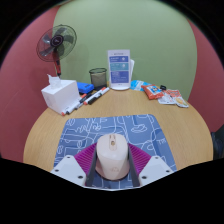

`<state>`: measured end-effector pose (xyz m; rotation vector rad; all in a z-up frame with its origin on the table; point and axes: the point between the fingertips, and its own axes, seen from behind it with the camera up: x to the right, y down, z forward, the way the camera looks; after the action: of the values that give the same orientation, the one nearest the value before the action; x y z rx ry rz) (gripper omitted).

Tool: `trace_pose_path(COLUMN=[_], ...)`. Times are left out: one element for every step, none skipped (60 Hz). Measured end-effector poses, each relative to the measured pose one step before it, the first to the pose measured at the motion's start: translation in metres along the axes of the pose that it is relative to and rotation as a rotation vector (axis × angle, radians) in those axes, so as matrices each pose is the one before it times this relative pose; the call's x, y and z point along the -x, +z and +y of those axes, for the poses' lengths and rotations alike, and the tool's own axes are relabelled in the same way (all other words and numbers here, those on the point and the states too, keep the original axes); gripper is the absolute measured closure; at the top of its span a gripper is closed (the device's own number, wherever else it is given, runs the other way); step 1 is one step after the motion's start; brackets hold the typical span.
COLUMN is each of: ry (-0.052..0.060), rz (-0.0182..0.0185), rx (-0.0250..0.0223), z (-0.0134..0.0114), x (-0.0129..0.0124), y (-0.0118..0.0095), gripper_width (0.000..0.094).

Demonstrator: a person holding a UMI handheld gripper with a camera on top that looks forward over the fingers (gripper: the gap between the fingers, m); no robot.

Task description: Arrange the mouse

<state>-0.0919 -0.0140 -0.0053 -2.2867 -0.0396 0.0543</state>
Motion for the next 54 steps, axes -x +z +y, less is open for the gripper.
trace_pose_path(ry=[-0.0019,-0.0026,-0.0003,0.0005,0.0024,0.0028,0.003,0.0023,0.0016,0.0012,0.0007,-0.0004,-0.0009,-0.0009,-0.0008,-0.0004,0.001,0.0016,0.0027,0.0038,0.0038,0.0041,0.0047,0.0046,0.0044,0.004,0.0042,0.0031,0.0021,0.0007,-0.0002,-0.0003,-0.0008,-0.0015,-0.0016,-0.0014,-0.001,-0.0012,-0.0011,-0.0013,-0.0024,-0.0038,-0.0045,-0.0047,-0.0065,-0.0019,-0.0043,-0.0008,-0.0003,0.0003,-0.0002,-0.0011,-0.0022,-0.0025], rz=[0.00249,0.0035,0.00316,0.00211,0.00192,-0.00093,-0.00039,0.00112,0.00318,0.00796,0.00948,0.01118,0.01132,0.01024,0.00818,0.00806,0.00806,0.00465,0.00325,0.00449,0.00314,0.003,0.00243,0.00214,0.00231,0.00273,0.00254,0.00125,0.00085,0.00025,0.00195,0.00256,0.00282,0.00242,0.00215,0.00268,0.00335,0.00308,0.00352,0.00142,0.00089,0.00099,0.00222,0.00316,0.00406,0.00178,0.00035,-0.00173,-0.0025,-0.00159,-0.00022,0.00089,0.00129,-0.00103], rx=[0.00248,0.00687,0.00756,0.0059,0.00172,-0.00287,-0.00542,-0.00606,-0.00727,-0.00656,-0.00506,-0.00542,-0.00626,-0.00797,-0.00818,-0.00613,-0.00546,-0.00487,-0.00517,-0.004,-0.00255,-0.00113,-0.00107,-0.0027,-0.00337,-0.00184,-0.00141,-0.00147,-0.00263,-0.00048,-0.0012,-0.00208,-0.00338,-0.00366,-0.00301,-0.00208,-0.00131,-0.00118,-0.00083,-0.0011,-0.0026,-0.00369,-0.0036,-0.00333,-0.00354,-0.00275,-0.0023,-0.00176,-0.00149,-0.00196,-0.00148,-0.00123,-0.0004,-0.0005], z=[0.00075,0.00081,0.00098,0.00031,-0.00108,-0.00218,-0.00274,-0.00329,-0.00369,-0.00325,-0.00333,-0.0035,-0.00371,-0.00399,-0.00401,-0.00347,-0.00345,-0.00306,-0.00296,-0.00327,-0.00219,-0.00146,-0.00173,-0.00189,-0.00172,-0.00091,-0.00049,-0.00032,-0.00053,-0.00099,0.00028,0.00021,0.00045,0.0006,0.00069,0.00131,0.00162,0.00194,0.00177,0.00216,0.00201,0.00179,0.00169,0.00202,0.00224,0.00167,0.00203,0.00233,0.0024,0.0023,0.00246,0.0021,0.00257,0.0033], x=[-0.00027,-0.00025,-0.00023,-0.00003,0.00023,0.00098,0.0009,0.00066,0.00017,0.00018,-0.00087,-0.00101,-0.00117,-0.00084,-0.0004,-0.00037,-0.00025,0.00025,0.00004,0.00098,0.00045,0.00069,0.00071,0.00067,0.00063,0.00068,0.0005,0.00093,0.00082,0.00047,0.0008,-0.0001,-0.0003,0.00002,-0.00012,-0.0001,-0.0002,-0.00062,0.00006,-0.00044,-0.0005,-0.00026,-0.00024,-0.00019,-0.00035,-0.0008,0.00012,0.00016,0.00043,0.0007,0.00067,0.0004,0.00017,-0.00165], y=[-0.00048,-0.00019,-0.00138,-0.00234,-0.00302,-0.00397,-0.00448,-0.0053,-0.00566,-0.00597,-0.00703,-0.00731,-0.00751,-0.00775,-0.00783,-0.00812,-0.00811,-0.00848,-0.00861,-0.00867,-0.00868,-0.00825,-0.0088,-0.00845,-0.00838,-0.00849,-0.00818,-0.00835,-0.00805,-0.00951,-0.00814,-0.00767,-0.00781,-0.00763,-0.0077,-0.00735,-0.00735,-0.00703,-0.00677,-0.00748,-0.00715,-0.00657,-0.00635,-0.00655,-0.00495,-0.00727,-0.0041,-0.00557,-0.00521,-0.00519,-0.00502,-0.00515,-0.00461,-0.00424], gripper_width=[0.0401,0.0389,0.0362,0.0321,0.0269,0.0198,0.0133,0.0068,0.0071,0.0101,0.012,0.012,0.0114,0.0104,0.0092,0.0084,0.0083,0.0086,0.0088,0.0091,0.009,0.0093,0.0094,0.0094,0.0096,0.0095,0.0094,0.0095,0.0094,0.0093,0.0091,0.0093,0.0093,0.0092,0.0091,0.0092,0.0094,0.0093,0.0093,0.0095,0.0093,0.0092,0.0091,0.0093,0.0093,0.0091,0.0091,0.0094,0.0095,0.0094,0.0096,0.0092,0.0092,0.0093])
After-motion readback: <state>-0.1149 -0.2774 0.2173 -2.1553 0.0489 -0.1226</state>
